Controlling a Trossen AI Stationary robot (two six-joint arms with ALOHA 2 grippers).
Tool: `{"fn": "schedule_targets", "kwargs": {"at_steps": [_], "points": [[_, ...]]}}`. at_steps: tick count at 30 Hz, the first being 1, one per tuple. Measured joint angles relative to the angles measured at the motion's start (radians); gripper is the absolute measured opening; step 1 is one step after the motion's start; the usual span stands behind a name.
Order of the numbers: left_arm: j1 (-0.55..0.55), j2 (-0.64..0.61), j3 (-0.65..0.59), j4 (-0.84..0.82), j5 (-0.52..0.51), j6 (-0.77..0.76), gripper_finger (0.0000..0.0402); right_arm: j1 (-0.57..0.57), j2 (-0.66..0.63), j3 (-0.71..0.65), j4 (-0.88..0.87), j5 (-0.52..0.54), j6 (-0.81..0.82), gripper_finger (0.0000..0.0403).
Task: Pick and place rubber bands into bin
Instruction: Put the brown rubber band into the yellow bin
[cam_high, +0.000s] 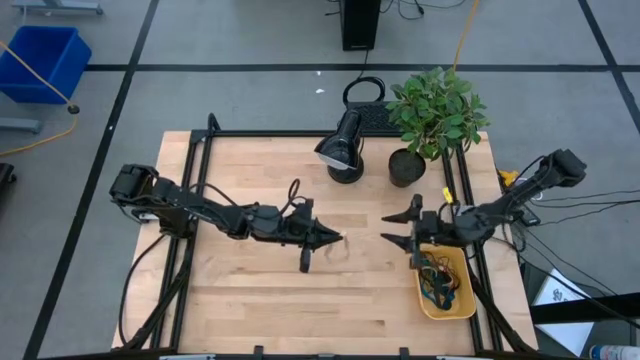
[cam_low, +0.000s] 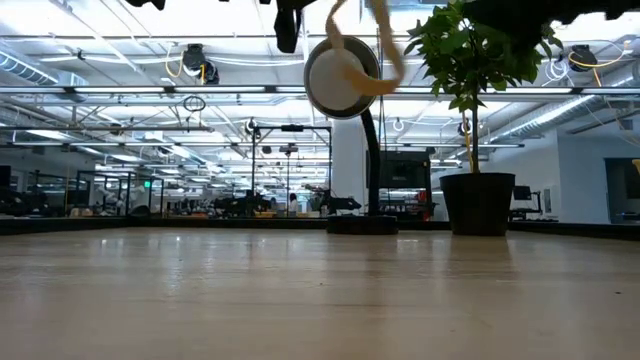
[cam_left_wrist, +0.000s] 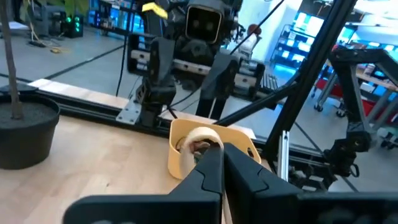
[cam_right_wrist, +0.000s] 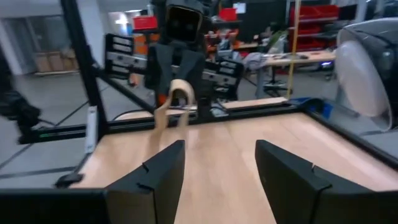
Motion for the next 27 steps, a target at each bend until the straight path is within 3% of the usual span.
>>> {"fn": "schedule_targets", "kwargs": {"at_steps": [8,17,23,27], "points": [[0.001,0.0,0.0,0.013,-0.006,0.027,0.0005,-0.133,0.227,0.012,0.23,-0.128,-0.036,0.0186],[0.005,0.0,0.0,0.013,-0.006,0.054,0.0008,-0.236,0.434,0.158,0.241,-0.226,-0.085,0.0183],[0.005,0.0,0.001,0.014,-0.006,0.061,0.0015,-0.272,0.502,0.233,0.242,-0.343,-0.097,0.0184],[0.005,0.0,0.001,0.014,-0.005,0.08,0.0008,-0.277,0.526,0.252,0.241,-0.345,-0.098,0.0181]]}}
